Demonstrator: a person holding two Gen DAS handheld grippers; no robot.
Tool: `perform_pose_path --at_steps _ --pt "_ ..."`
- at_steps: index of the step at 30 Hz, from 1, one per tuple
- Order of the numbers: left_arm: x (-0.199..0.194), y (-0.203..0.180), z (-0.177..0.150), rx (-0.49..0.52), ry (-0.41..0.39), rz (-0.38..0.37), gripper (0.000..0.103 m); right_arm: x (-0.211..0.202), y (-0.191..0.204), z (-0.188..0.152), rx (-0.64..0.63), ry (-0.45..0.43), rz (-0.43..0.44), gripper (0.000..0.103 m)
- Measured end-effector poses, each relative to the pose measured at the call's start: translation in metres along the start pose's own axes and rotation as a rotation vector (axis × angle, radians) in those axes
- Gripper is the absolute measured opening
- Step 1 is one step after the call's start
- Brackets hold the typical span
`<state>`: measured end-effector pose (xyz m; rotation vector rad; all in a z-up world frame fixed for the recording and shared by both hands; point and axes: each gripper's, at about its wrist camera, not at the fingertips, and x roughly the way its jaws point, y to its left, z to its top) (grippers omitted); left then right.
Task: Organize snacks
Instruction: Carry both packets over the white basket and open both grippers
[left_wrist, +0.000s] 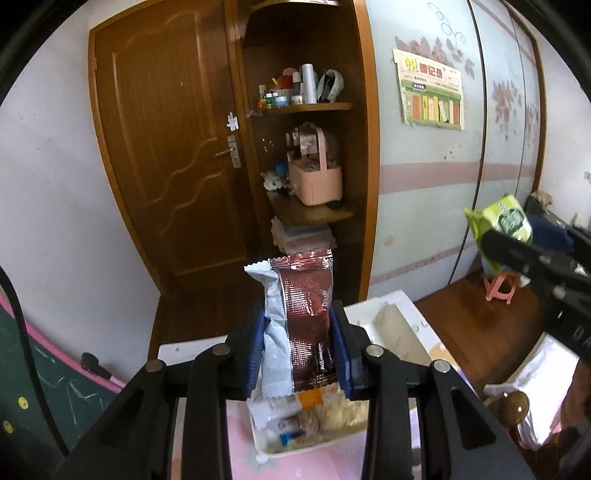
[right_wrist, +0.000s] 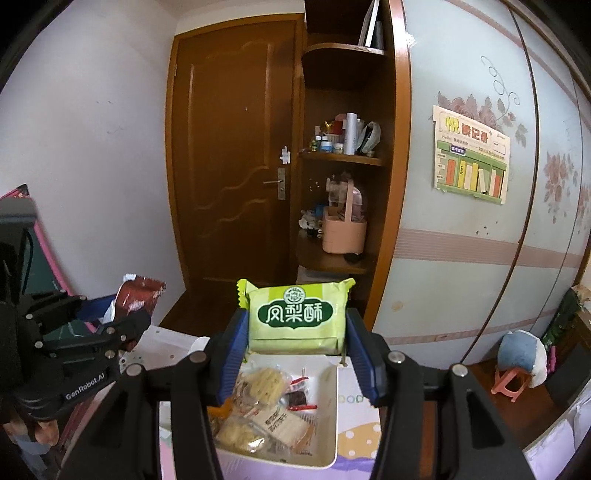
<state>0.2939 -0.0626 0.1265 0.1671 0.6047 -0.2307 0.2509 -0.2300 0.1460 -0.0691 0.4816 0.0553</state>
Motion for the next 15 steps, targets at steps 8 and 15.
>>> perform_pose_path --at_steps 8,15 --pt "0.045 -0.006 0.001 0.013 0.018 -0.005 0.032 0.049 -0.005 -0.007 0.042 0.066 -0.002 0.052" --pt "0.086 -0.004 -0.009 0.005 0.073 0.015 0.033 0.092 -0.009 -0.021 0.062 0.153 -0.017 0.055"
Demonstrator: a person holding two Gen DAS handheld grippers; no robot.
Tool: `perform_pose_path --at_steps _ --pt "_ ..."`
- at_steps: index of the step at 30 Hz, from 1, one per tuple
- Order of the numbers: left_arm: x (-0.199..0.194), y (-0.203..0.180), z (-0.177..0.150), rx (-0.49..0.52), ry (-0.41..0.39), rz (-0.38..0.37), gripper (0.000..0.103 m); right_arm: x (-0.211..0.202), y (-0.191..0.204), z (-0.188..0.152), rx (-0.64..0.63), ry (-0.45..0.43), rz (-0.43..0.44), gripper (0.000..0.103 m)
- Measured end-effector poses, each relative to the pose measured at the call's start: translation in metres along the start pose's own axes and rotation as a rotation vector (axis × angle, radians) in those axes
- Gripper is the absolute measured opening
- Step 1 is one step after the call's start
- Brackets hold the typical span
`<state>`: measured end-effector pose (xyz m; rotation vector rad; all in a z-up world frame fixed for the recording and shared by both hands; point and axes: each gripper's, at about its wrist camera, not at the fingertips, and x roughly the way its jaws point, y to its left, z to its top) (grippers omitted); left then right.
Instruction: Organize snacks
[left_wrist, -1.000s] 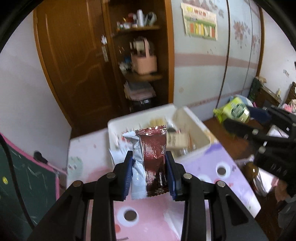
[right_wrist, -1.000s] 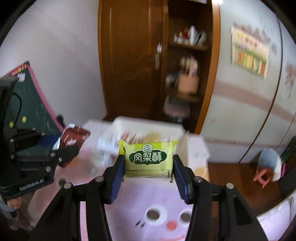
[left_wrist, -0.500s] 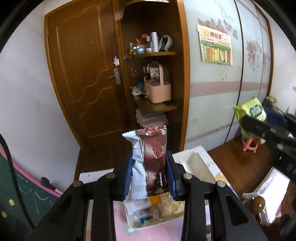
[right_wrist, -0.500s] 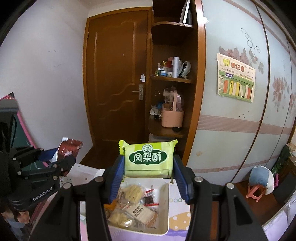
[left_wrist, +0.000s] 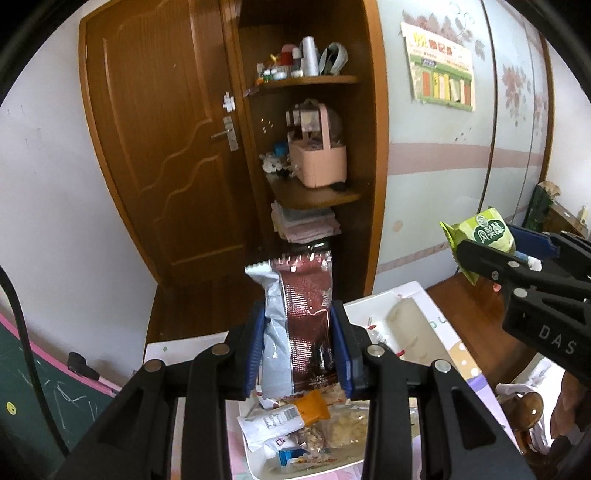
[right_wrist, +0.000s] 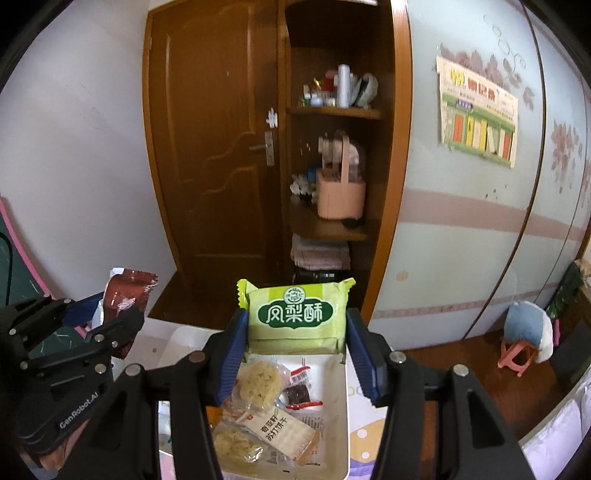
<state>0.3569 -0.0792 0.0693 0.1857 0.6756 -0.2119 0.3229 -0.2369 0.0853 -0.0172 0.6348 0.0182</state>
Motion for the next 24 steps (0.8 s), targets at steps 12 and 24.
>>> perform_pose_path --at_steps 12,24 --pt "0.028 0.003 -0.020 -0.009 0.052 0.027 0.100 0.022 -0.006 -0.017 0.048 0.075 0.026 0.062" --pt "-0.021 0.007 -0.036 -0.022 0.071 0.015 0.100 -0.016 -0.007 -0.029 0.076 0.102 0.038 0.062"
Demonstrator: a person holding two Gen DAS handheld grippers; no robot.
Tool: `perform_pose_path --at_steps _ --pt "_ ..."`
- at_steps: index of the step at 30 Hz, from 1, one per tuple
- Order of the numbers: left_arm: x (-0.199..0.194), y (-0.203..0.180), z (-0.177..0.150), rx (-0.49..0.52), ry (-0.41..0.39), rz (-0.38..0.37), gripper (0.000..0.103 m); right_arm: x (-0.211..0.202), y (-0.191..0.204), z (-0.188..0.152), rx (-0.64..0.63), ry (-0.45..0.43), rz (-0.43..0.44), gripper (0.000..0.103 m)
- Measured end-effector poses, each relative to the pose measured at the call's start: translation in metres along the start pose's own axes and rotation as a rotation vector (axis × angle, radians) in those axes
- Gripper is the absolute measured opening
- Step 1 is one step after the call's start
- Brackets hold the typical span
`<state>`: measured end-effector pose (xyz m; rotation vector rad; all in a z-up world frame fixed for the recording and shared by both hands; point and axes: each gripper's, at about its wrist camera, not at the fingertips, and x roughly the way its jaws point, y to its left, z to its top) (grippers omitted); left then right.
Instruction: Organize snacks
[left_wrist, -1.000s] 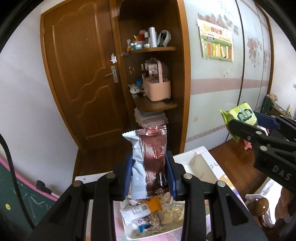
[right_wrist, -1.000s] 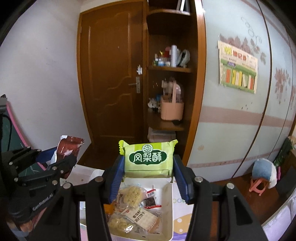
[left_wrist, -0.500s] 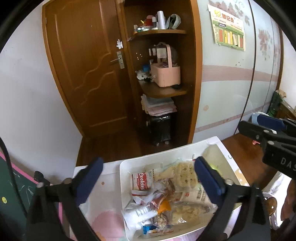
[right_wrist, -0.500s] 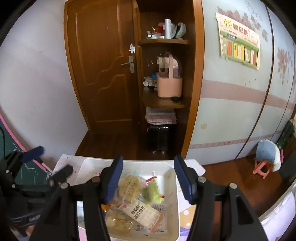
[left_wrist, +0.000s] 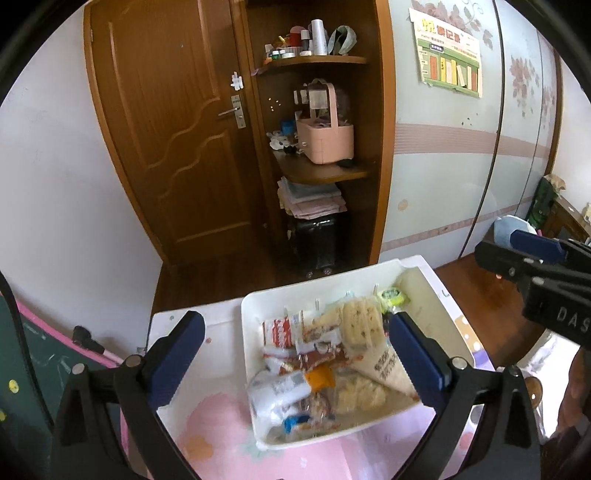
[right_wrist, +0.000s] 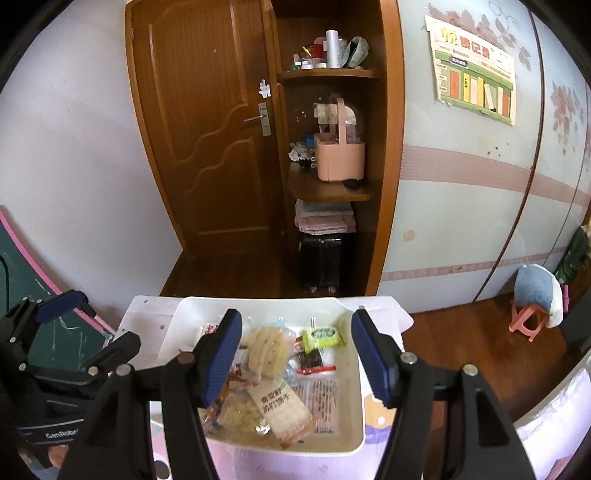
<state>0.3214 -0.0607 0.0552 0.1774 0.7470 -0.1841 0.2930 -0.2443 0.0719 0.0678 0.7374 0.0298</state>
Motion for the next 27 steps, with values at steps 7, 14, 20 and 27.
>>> perform_pose_path --at_steps 7,14,20,27 --pt "-0.058 0.004 -0.033 -0.034 0.039 0.006 0.100 -0.050 0.006 -0.034 -0.005 0.045 0.003 0.062" --pt "-0.123 0.004 -0.076 -0.053 0.031 -0.038 0.101 -0.094 0.020 -0.075 -0.029 0.089 0.033 0.062" --pt "-0.162 0.001 -0.109 -0.047 0.015 -0.020 0.101 -0.127 0.033 -0.103 -0.044 0.101 0.064 0.062" --pt "-0.197 -0.005 -0.134 -0.076 -0.004 -0.036 0.103 -0.158 0.039 -0.131 -0.018 0.092 0.087 0.062"
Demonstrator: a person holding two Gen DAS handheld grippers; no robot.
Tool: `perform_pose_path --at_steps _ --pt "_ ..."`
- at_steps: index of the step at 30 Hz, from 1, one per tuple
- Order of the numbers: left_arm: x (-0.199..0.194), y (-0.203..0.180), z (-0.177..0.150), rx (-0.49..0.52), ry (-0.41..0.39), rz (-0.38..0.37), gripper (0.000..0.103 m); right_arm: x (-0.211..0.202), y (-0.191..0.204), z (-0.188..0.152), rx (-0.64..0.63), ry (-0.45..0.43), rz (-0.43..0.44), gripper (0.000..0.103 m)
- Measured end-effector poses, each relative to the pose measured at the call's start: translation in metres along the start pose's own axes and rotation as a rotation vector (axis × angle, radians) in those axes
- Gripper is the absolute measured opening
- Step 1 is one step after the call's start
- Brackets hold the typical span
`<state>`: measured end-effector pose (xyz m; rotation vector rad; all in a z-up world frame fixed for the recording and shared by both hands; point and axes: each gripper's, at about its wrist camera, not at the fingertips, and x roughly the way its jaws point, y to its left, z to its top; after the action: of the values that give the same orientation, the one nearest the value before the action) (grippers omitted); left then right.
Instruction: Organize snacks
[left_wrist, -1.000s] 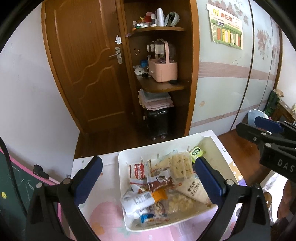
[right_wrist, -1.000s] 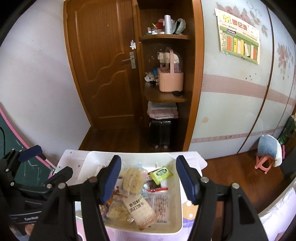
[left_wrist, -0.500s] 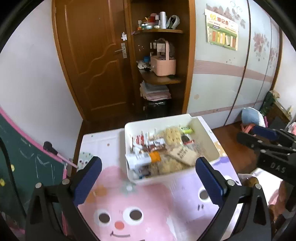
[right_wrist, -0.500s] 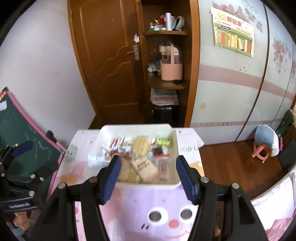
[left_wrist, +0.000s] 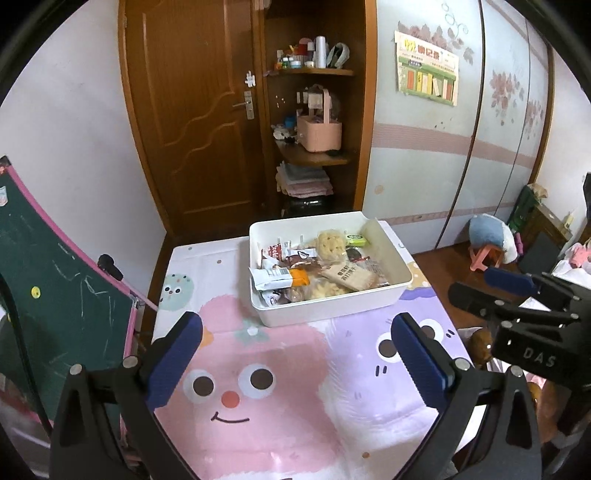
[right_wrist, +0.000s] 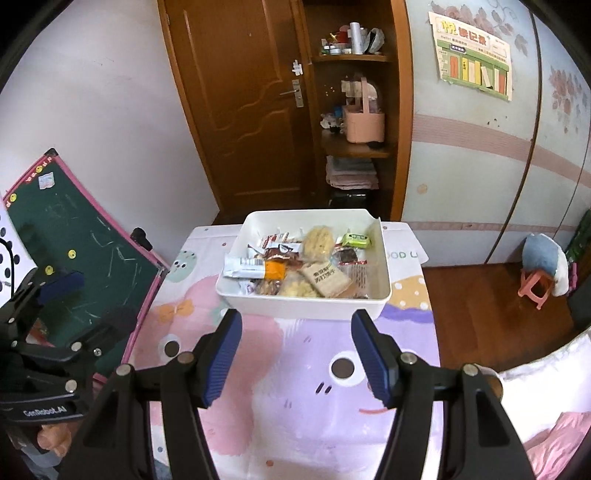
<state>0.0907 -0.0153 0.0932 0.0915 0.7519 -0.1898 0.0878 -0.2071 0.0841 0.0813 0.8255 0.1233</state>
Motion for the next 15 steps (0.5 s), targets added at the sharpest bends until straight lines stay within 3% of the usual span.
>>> perform_pose_path --at_steps 8,11,15 --pt "-0.035 -0.005 -0.040 -0.046 -0.018 0.084 0.103 -0.026 0.009 -0.042 0.073 -0.026 0.033 0.063" --pt "-0.036 -0.005 -0.056 -0.077 0.023 0.123 0.103 -0.031 0.016 -0.055 0.068 -0.036 0.014 0.068" --pt "-0.031 0.001 -0.080 -0.130 0.094 0.106 0.103 -0.040 0.020 -0.073 0.083 -0.053 -0.006 0.075"
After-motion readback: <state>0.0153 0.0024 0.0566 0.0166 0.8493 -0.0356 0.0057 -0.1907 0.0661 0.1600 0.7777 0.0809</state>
